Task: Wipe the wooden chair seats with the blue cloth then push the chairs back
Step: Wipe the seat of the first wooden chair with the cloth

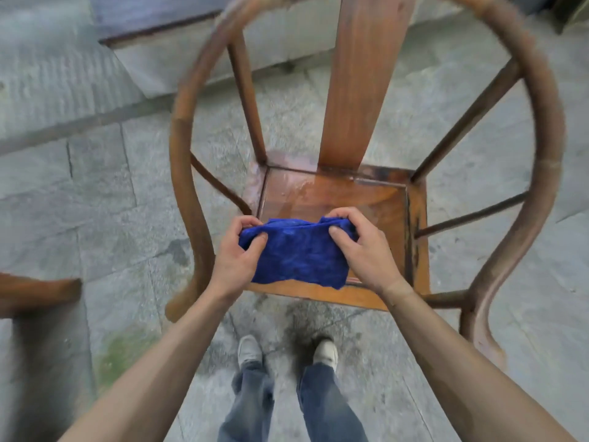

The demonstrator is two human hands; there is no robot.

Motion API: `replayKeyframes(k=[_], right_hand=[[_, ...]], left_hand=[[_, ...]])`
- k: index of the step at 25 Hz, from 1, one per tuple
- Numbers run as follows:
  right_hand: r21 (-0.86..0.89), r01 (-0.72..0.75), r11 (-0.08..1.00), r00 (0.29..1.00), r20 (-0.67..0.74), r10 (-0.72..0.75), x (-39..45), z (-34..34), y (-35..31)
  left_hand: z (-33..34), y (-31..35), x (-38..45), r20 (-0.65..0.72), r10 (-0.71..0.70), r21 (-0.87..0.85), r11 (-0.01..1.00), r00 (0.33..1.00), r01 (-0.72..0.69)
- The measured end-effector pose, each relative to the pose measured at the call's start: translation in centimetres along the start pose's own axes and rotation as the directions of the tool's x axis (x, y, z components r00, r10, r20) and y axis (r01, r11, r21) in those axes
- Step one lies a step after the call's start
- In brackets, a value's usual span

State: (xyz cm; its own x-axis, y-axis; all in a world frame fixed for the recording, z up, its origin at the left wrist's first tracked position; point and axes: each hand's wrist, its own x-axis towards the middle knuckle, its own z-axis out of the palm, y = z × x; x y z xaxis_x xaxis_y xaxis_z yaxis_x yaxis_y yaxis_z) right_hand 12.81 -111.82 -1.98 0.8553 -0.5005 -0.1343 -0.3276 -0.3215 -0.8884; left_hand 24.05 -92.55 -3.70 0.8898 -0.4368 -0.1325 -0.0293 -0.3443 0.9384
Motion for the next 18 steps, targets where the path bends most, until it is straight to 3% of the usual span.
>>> replayKeyframes(k=[6,12,15,17,18], right_hand=[[-0.023,-0.142,0.990,0.987,0.075,0.143,4.0,8.7,14.3],[-0.180,-0.193,0.964,0.973,0.094,0.212,7.5,14.4,24.4],[-0.386,-0.104,0.917,0.991,0.037,0.128,8.4,15.2,26.6],[-0.536,-0.068,0.842,0.998,-0.027,0.063,8.0,15.2,27.4],[-0.594,-0.076,0.801,0.996,-0.085,0.031,7.7,15.0,27.8]], left_hand=[[4.5,-15.7,3.3,-0.050,-0.169,0.022,0.985,0.984,0.170],[8.5,-26.1,7.3,-0.085,-0.207,0.139,0.966,0.975,0.218],[9.1,-27.7,7.5,-0.157,-0.131,0.401,0.897,0.979,0.184],[9.6,-27.8,6.7,-0.150,0.013,0.666,0.740,0.989,0.092],[10.3,-27.7,6.1,-0.068,0.107,0.742,0.670,0.992,-0.021]])
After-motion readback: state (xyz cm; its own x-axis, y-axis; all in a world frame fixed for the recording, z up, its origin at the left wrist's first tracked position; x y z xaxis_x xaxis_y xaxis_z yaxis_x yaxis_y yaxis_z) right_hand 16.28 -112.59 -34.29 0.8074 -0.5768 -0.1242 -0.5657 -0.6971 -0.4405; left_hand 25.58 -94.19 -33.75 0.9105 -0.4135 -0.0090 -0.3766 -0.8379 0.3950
